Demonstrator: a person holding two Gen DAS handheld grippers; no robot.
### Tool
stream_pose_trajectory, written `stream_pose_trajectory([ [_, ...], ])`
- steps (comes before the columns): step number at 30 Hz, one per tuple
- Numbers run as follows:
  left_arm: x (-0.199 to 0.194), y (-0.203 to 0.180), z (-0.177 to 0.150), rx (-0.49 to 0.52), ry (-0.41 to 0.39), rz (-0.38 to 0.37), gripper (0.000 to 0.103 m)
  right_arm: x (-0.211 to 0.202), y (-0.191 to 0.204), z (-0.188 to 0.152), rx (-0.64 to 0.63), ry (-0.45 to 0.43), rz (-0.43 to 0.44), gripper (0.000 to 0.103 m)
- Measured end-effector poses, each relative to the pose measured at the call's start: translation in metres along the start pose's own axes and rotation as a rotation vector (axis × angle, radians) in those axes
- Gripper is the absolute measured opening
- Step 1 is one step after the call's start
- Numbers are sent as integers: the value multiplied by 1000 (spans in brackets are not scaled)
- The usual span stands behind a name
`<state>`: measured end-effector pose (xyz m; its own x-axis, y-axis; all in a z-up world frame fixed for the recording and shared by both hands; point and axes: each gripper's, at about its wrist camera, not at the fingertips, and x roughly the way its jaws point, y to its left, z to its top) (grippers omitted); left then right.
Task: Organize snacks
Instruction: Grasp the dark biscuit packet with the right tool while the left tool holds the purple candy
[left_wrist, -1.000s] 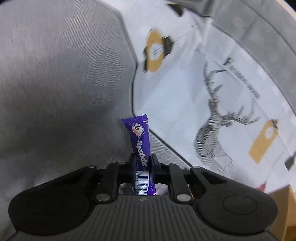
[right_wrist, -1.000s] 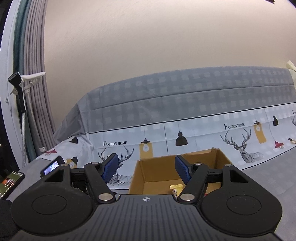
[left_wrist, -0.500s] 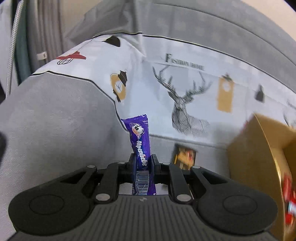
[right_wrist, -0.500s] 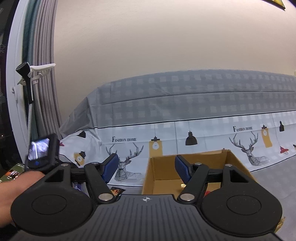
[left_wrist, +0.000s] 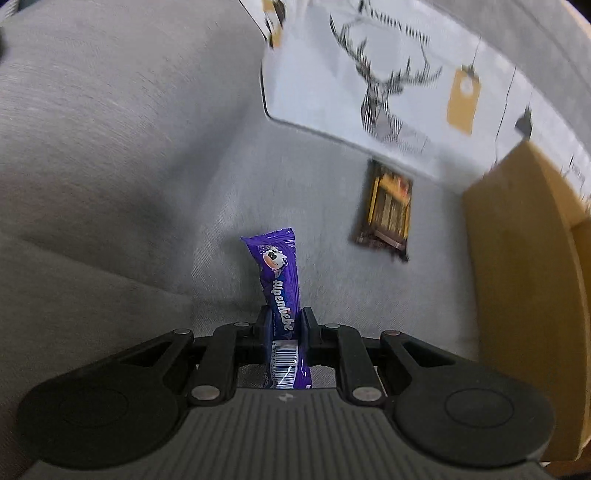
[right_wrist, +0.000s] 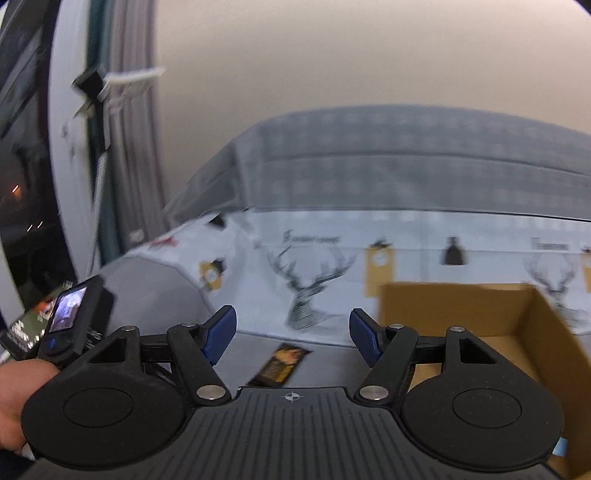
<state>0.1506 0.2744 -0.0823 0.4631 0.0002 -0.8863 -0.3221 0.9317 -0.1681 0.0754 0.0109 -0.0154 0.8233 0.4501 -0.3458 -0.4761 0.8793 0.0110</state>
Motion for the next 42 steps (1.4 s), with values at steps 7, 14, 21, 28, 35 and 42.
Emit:
stream_pose_trajectory([
  [7,15,7,3,-39,38,33,17,97,16,-3,73,173,-40,69],
  [14,19,11,6,-63,59,32,17,172,17,-19,146,280,-79,77],
  [21,22,8,8,-66,69,37,17,232,15,-34,146,365,-95,82],
  [28,23,8,9,-71,73,40,17,263,20,-56,103,472,-85,81],
  [35,25,8,11,-85,67,22,17,245,13,-49,80,442,-76,43],
  [42,19,1,5,-39,53,15,17,154,5,-9,74,378,33,42],
])
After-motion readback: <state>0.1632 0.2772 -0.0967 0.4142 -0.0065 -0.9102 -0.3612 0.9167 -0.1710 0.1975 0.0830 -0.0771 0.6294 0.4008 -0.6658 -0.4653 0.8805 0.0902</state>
